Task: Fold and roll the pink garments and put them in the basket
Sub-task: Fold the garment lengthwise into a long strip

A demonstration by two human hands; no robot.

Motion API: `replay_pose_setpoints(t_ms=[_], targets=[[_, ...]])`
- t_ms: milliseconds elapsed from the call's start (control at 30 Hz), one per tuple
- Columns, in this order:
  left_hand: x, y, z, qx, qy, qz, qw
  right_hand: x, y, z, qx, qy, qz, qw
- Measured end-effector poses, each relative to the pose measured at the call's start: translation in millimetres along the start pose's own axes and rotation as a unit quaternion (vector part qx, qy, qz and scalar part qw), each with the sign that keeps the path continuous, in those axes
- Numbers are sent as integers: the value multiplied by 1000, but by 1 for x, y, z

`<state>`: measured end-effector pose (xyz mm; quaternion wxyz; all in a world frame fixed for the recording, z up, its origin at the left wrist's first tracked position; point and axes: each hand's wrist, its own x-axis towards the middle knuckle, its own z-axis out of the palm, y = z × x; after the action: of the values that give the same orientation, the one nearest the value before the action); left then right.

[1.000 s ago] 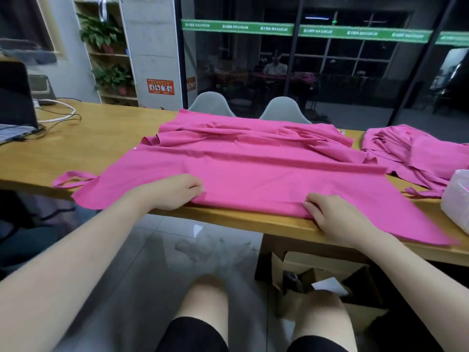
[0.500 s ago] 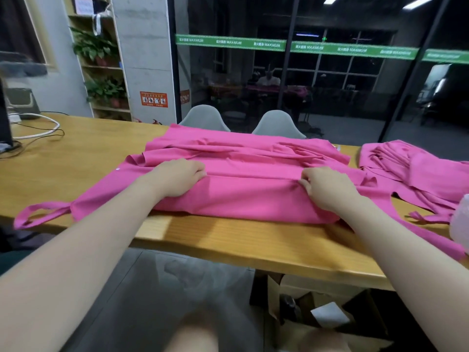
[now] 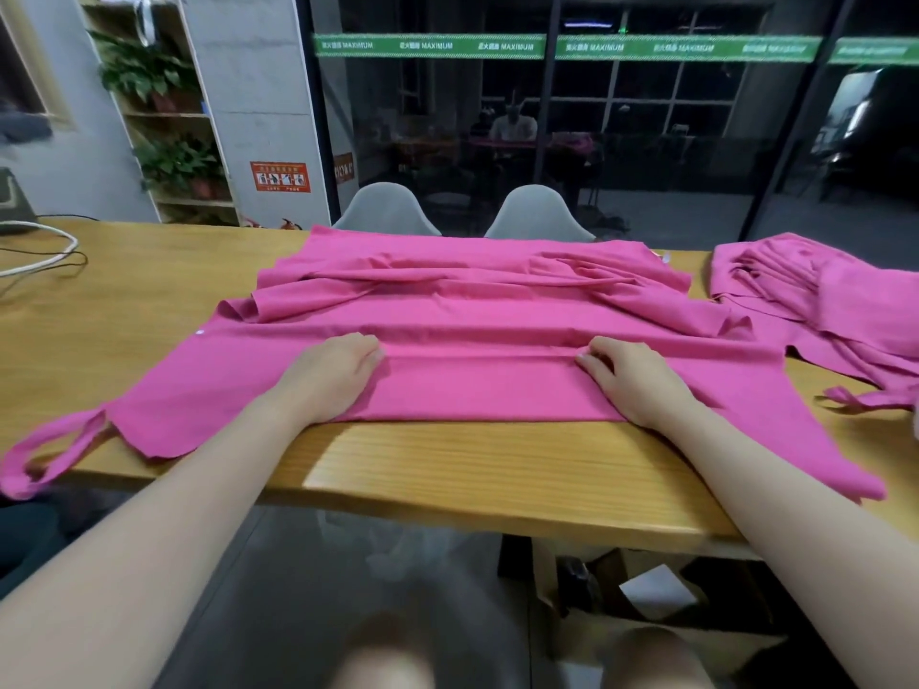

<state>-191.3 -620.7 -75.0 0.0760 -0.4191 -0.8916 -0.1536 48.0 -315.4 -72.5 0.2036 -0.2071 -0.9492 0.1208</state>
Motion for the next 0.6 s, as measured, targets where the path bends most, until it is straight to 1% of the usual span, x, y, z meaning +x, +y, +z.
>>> replay_pose_setpoints(t_ms=[133,333,500,533,600], targets=[[-21,2,-6,-38,2,20,999,-20,-2,-4,32,-4,4,999],[-65,8,-11,-16,-9,43,999,-73,-13,-14,60,-6,-11,998],[-91,12,-16,-28,-13,46,998,-104,-20,-25,65,-4,-22,998],[-93,13,-18,-30,-15,43,999,-106,-22,-27,55,-3,-25,998],[-95,16,-21,-31,-34,25,999,-107,-27,-35,-6,-4,-33,999]])
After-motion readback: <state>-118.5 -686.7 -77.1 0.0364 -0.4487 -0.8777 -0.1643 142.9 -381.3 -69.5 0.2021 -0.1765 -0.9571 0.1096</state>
